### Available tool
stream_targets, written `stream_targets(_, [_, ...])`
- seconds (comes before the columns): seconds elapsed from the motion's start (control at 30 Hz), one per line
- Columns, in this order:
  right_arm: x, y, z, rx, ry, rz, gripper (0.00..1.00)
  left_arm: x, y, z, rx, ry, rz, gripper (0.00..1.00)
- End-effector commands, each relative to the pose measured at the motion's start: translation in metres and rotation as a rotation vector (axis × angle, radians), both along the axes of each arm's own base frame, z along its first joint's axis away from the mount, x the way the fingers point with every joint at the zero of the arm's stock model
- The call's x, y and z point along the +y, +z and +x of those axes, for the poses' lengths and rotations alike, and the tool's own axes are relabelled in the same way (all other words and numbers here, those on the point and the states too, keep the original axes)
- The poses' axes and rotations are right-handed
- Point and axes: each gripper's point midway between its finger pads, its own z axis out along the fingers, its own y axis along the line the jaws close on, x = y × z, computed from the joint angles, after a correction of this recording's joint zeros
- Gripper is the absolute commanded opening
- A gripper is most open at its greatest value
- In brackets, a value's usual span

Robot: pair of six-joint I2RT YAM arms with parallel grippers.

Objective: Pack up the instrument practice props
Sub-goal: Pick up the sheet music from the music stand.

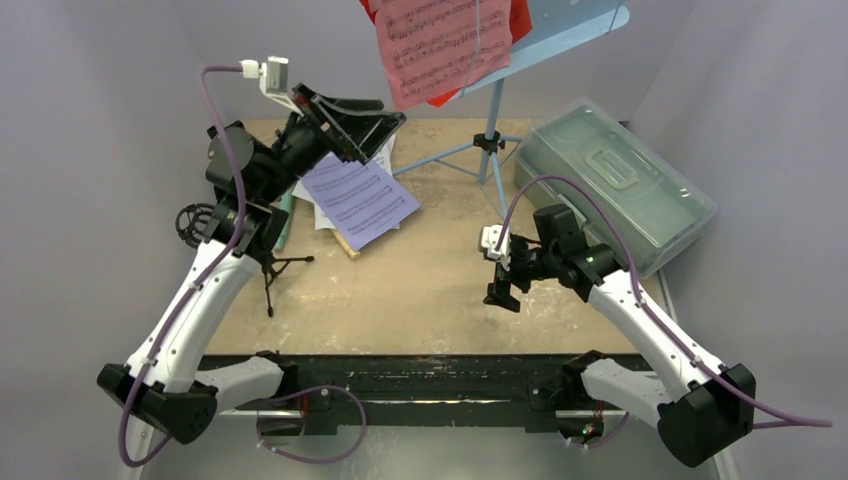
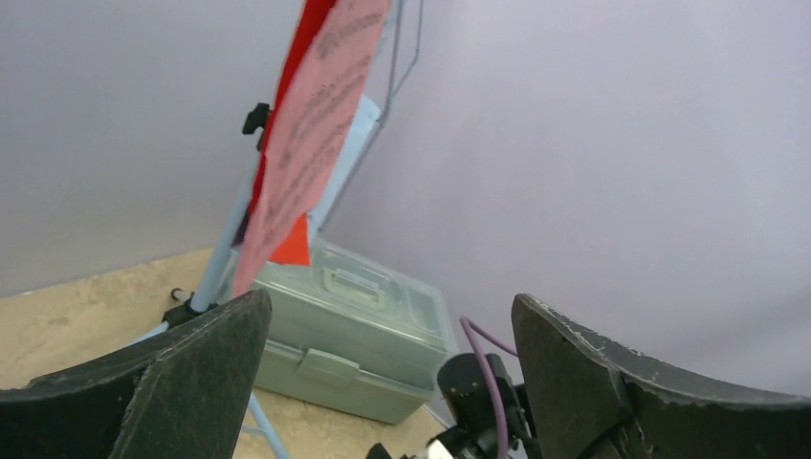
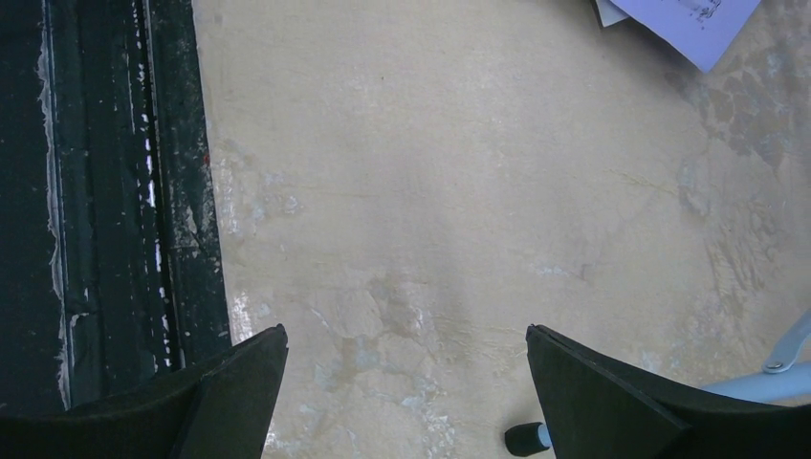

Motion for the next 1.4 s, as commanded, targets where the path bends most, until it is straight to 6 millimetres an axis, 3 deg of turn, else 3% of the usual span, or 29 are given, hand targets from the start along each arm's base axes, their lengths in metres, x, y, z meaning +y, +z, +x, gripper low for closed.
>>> stream_targets(0.0, [0.001,0.008,0.001,-0.03,0.0,0.022,0.99,-0.004,0.004,0.031,0.028,0.062,0.02,0.91])
stream_targets(0.1, [0.001,0.009,0.0,-0.033,0.001,0.025,0.99,-0.008,0.004,0.041,0.031,0.058,0.006,0.8])
stream_targets(0.5, [0.001,0.009,0.0,-0.032,0.005,0.025,0.99,-0.007,0.014,0.056,-0.033,0.113,0.031,0.64])
stream_targets(0.7, [0.001,0.008,0.0,-0.026,0.005,0.024,0.99,0.001,0.011,0.062,-0.039,0.186,0.076,0.64])
stream_targets(0.8, [0.001,0.007,0.0,-0.024,0.005,0.023,0.99,-0.001,0.011,0.06,-0.05,0.166,0.077,0.62])
stream_targets(0.93, [0.001,0.006,0.0,-0.022,0.005,0.022,0.99,-0.009,0.014,0.056,-0.068,0.114,0.064,0.52])
stream_targets(1.03, [0.001,0.006,0.0,-0.023,0.005,0.021,0.99,-0.012,0.016,0.051,-0.071,0.08,0.05,0.31])
stream_targets(1.23, [0.001,0.005,0.0,-0.018,0.006,0.021,0.99,-0.014,0.027,0.032,-0.109,0.016,0.003,0.29])
stream_targets(1.37, [0.001,0.005,0.0,-0.018,0.005,0.021,0.99,-0.02,0.03,0.032,-0.123,-0.02,-0.008,0.29])
